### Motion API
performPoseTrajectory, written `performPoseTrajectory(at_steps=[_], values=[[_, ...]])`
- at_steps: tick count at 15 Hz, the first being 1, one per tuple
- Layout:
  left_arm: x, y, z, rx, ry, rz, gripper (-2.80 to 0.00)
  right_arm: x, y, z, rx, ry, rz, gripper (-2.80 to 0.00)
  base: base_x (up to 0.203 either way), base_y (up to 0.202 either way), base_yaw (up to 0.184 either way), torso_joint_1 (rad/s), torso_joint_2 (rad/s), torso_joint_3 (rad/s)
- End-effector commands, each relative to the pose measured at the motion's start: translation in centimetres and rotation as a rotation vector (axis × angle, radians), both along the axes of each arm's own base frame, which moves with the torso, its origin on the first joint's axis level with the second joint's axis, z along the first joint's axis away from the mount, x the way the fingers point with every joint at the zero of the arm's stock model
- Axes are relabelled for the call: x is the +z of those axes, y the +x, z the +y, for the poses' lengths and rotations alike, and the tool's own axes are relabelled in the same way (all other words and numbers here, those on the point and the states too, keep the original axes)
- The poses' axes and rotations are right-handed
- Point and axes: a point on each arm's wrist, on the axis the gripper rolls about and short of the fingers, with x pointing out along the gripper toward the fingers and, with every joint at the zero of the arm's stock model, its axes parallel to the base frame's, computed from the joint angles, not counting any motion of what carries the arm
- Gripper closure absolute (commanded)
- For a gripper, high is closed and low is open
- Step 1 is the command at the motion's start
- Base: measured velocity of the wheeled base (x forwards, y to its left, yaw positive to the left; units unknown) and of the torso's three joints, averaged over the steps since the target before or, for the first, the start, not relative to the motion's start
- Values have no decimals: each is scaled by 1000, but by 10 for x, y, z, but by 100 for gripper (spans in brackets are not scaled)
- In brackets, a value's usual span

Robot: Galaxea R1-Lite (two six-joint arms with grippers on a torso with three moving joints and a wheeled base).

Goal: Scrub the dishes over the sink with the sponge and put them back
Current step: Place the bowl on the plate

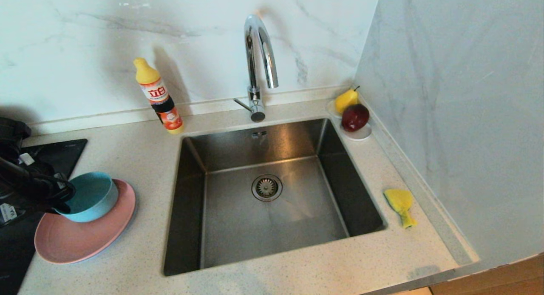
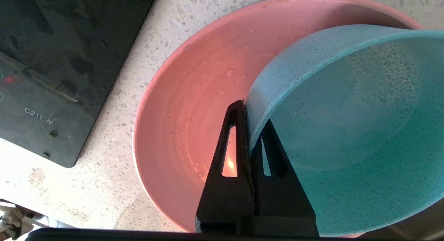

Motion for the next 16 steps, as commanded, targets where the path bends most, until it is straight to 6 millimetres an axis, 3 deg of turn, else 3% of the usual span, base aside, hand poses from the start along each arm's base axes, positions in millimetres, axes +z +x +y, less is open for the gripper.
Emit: performPoseTrajectory(at_steps=[1,2,7,12,13,16], values=[[1,-1,-1,1,-2,2,0,0,0,0,1,-1,1,0,0,0,0,0,0,0],[1,-1,-1,1,-2,-2,-280,0,0,0,1,-1,1,0,0,0,0,0,0,0],[18,-5,-2,6,16,-55,-280,0,0,0,1,-1,3,0,0,0,0,0,0,0],[95,-22,-14,-41,82,-315,-280,0,0,0,1,-1,1,0,0,0,0,0,0,0],[105,-22,-15,-53,106,-349,0,0,0,0,1,-1,1,0,0,0,0,0,0,0],[130,-5,-12,-120,202,-443,0,0,0,0,1,-1,1,0,0,0,0,0,0,0]])
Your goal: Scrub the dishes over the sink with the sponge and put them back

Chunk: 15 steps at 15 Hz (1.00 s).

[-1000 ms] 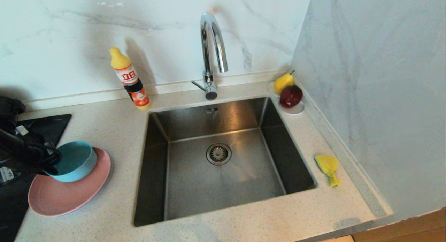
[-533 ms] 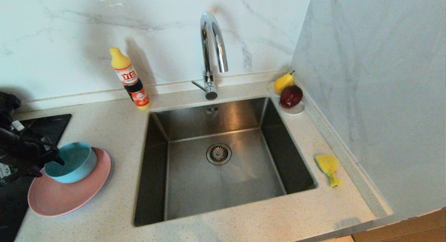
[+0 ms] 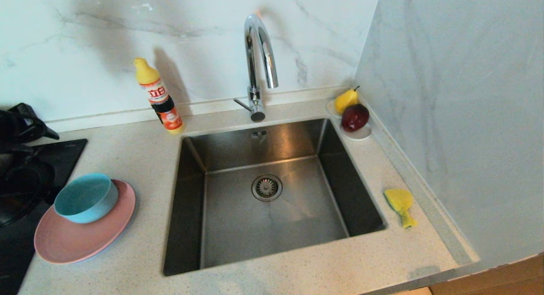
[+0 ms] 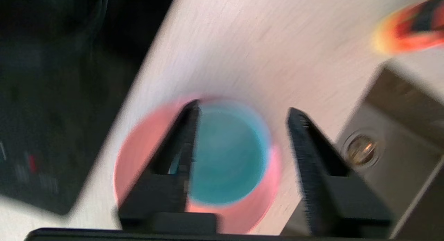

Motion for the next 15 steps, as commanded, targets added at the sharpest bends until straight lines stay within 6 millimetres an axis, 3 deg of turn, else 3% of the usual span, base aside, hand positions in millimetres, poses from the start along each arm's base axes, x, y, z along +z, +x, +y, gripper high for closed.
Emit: performPoseTrajectory(at_steps=[1,5,7,8,11,13,15], values=[[15,18,-3,-77,101,-64,0,0,0,0,1,-1,1,0,0,0,0,0,0,0],[39,47,-56,-328,363,-286,0,0,0,0,0,-1,1,0,0,0,0,0,0,0],[45,45,-94,-448,424,-352,0,0,0,0,0,-1,1,0,0,0,0,0,0,0],[47,33,-108,-494,448,-374,0,0,0,0,0,-1,1,0,0,0,0,0,0,0],[53,-26,-129,-564,474,-442,0,0,0,0,0,-1,1,0,0,0,0,0,0,0],[61,-80,-135,-565,494,-524,0,0,0,0,0,-1,2,0,0,0,0,0,0,0],[63,-146,-138,-550,523,-617,0,0,0,0,1,-1,1,0,0,0,0,0,0,0]])
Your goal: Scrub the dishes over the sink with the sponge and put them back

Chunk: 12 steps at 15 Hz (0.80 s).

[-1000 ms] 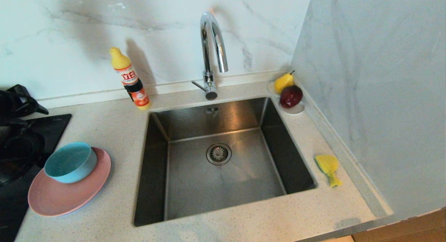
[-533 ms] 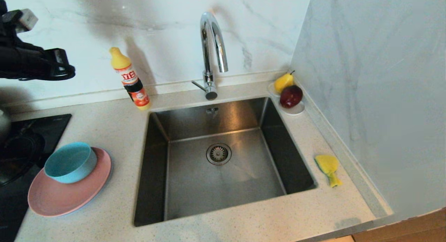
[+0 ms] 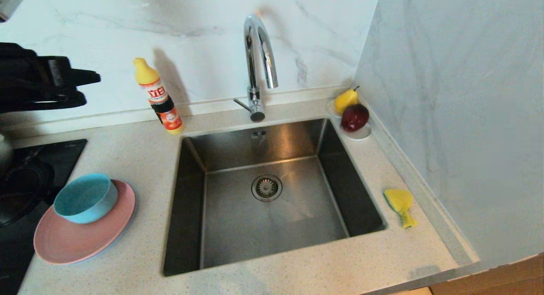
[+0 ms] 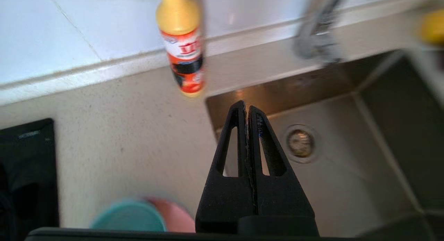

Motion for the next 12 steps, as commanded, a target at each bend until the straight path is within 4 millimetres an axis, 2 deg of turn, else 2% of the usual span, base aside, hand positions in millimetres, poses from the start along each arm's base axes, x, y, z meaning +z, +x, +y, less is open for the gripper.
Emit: performPoseTrajectory(at_steps=[1,2,4,6,9,12], values=[[12,-109,-5,-8,4,-189,0,0,0,0,1,-1,1,0,0,0,0,0,0,0],[4,-140,-7,-10,-2,-228,0,0,0,0,1,-1,1,0,0,0,0,0,0,0],[-29,-194,-9,-13,-14,-278,0,0,0,0,1,-1,1,0,0,0,0,0,0,0],[-73,-229,-10,-19,-20,-282,0,0,0,0,1,-1,1,0,0,0,0,0,0,0],[-141,-253,-11,-21,-23,-220,0,0,0,0,1,-1,1,0,0,0,0,0,0,0],[-204,-255,-11,-22,13,-147,0,0,0,0,1,-1,1,0,0,0,0,0,0,0]])
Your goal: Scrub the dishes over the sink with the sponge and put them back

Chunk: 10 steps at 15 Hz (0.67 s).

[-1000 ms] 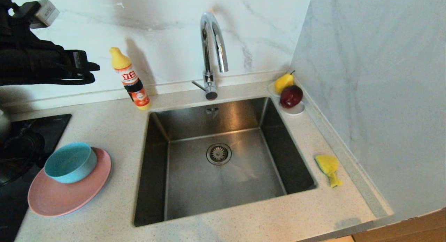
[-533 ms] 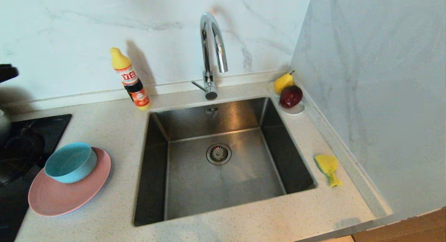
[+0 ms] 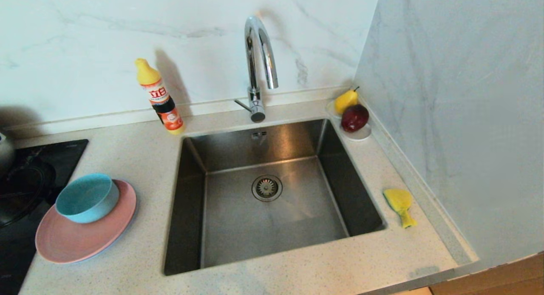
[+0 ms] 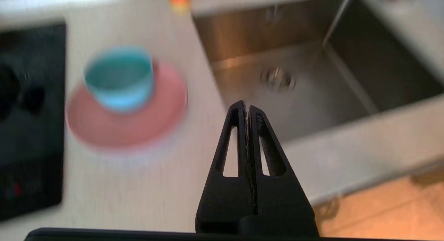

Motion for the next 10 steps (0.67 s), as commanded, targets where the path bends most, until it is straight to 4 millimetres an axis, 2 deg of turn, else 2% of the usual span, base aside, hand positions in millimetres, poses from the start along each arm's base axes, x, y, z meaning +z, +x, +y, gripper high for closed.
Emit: performPoseTrajectory(at_steps=[1,3,6,8,10], values=[[-52,-12,0,-2,40,-31,0,0,0,0,1,-1,1,0,0,0,0,0,0,0],[-86,-3,0,9,90,34,0,0,0,0,1,-1,1,0,0,0,0,0,0,0],[-91,1,2,71,23,20,0,0,0,0,1,-1,1,0,0,0,0,0,0,0],[-101,5,4,167,57,44,0,0,0,0,1,0,1,0,0,0,0,0,0,0],[-101,5,3,134,64,30,0,0,0,0,1,-1,1,0,0,0,0,0,0,0]])
